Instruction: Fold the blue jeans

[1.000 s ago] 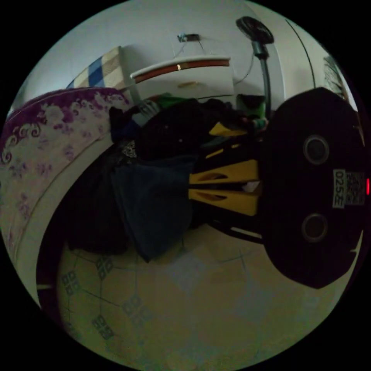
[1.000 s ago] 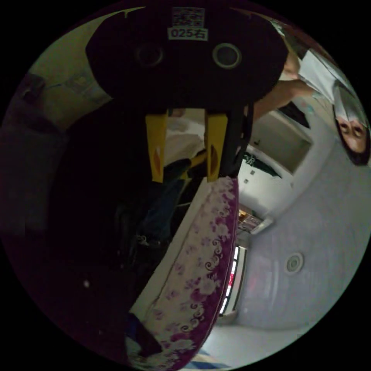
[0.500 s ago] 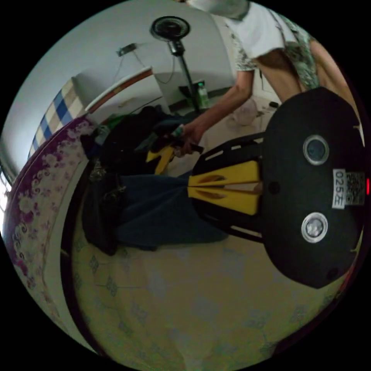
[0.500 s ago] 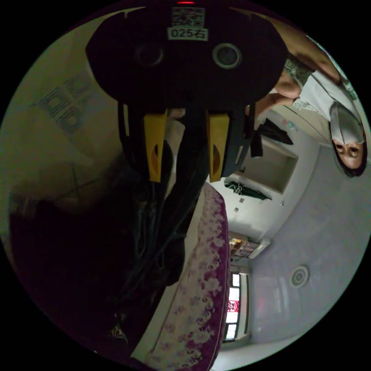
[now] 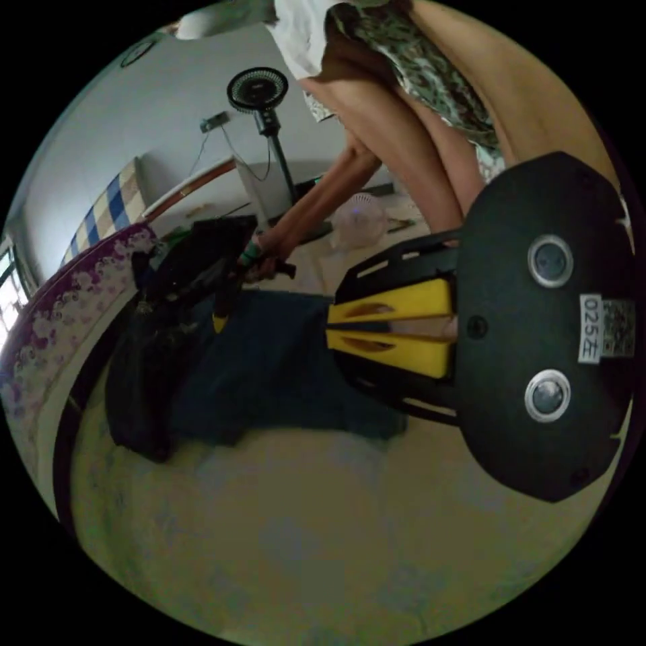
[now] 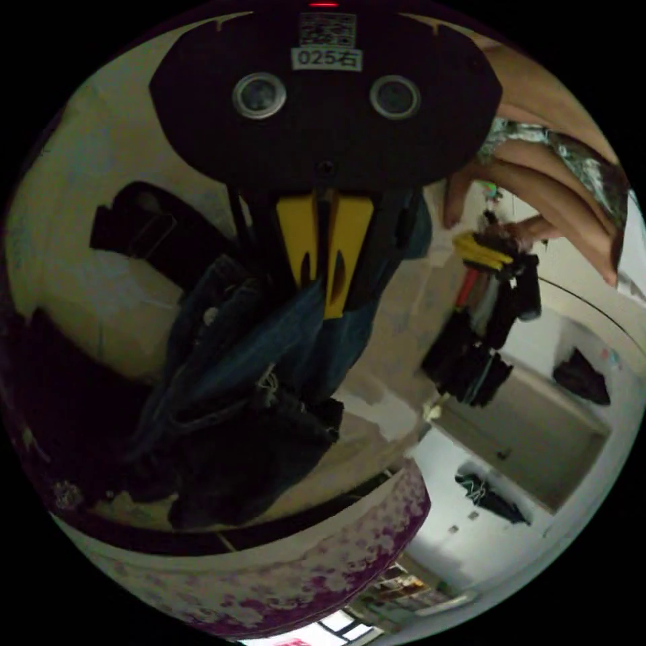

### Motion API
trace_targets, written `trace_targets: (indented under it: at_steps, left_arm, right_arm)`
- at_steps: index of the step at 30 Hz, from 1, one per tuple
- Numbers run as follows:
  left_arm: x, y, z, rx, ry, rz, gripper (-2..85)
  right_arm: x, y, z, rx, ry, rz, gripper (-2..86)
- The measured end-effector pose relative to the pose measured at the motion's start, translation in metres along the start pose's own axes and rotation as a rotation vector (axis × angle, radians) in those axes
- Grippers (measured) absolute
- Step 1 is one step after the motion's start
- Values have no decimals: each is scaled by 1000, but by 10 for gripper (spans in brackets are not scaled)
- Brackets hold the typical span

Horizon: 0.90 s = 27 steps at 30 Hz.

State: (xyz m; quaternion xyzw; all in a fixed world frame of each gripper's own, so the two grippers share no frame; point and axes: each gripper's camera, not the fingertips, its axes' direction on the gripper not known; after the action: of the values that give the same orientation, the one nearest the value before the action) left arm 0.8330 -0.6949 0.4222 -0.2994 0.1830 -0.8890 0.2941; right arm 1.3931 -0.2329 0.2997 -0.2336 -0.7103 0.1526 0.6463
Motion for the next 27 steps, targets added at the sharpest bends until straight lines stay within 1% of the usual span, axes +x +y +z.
trace_targets:
  at_steps: [1, 3, 4, 5, 6, 7, 9, 10, 12, 13, 14, 15, 16, 17, 18, 19, 21, 22, 23, 24, 25, 26, 27]
  left_arm:
    - [4, 3, -15, 51, -32, 10, 0]
    - [31, -3, -73, 326, -203, 115, 40]
    - [39, -10, -81, 389, -258, 154, 49]
    - [58, -36, -84, 402, -342, 278, 65]
    - [73, -71, -70, 324, -380, 383, 78]
    - [78, -89, -61, 285, -384, 405, 84]
    - [97, -147, -9, 135, -330, 528, 87]
    - [101, -158, 5, 125, -347, 542, 90]
    - [116, -195, 52, 68, -506, 618, 96]
    - [119, -201, 63, 39, -546, 648, 99]
    - [125, -212, 81, -15, -603, 706, 103]
    - [130, -219, 88, -45, -590, 737, 95]
    - [134, -223, 88, -43, -580, 739, 91]
    - [142, -232, 82, -34, -577, 717, 75]
    - [154, -242, 67, 13, -587, 663, 61]
    - [161, -246, 58, 42, -602, 636, 56]
    - [180, -272, 7, 205, -628, 449, 40]
    - [182, -279, -9, 247, -634, 394, 38]
    - [180, -293, -43, 331, -640, 262, 34]
    - [175, -305, -80, 383, -620, 145, 32]
    - [172, -309, -98, 413, -603, 94, 31]
    - [168, -311, -135, 471, -564, 7, 30]
    - [171, -309, -167, 503, -552, -21, 30]
  right_arm:
    - [-2, 3, -1, -19, -12, 6, -9]
    - [3, 17, -5, -33, -141, 58, -9]
    - [4, 21, -6, -30, -171, 71, -10]
    - [6, 30, -9, -12, -216, 97, -10]
    - [6, 37, -13, 18, -245, 117, -10]
    - [5, 41, -16, 33, -256, 123, -10]
    - [2, 51, -22, 60, -301, 147, -10]
    - [2, 54, -24, 61, -308, 147, -10]
    - [5, 64, -27, 55, -352, 156, -10]
    - [8, 67, -28, 61, -379, 166, -10]
    - [17, 74, -29, 88, -462, 204, -10]
    - [31, 82, -28, 135, -571, 272, -9]
    - [39, 86, -27, 159, -635, 304, -9]
    - [52, 93, -25, 225, -763, 336, -9]
    - [67, 100, -20, 287, -924, 384, -9]
    - [73, 102, -17, 312, -1005, 399, -9]
    - [86, 106, -14, 451, -1260, 409, -9]
    - [88, 106, -16, 497, -1305, 402, -9]
    - [93, 104, -21, 579, -1398, 400, -9]
    - [98, 98, -33, 664, -1447, 381, -9]
    - [100, 93, -40, 688, -1464, 368, -9]
    - [106, 79, -60, 734, -1448, 326, -9]
    - [114, 59, -88, 776, -1389, 279, -9]
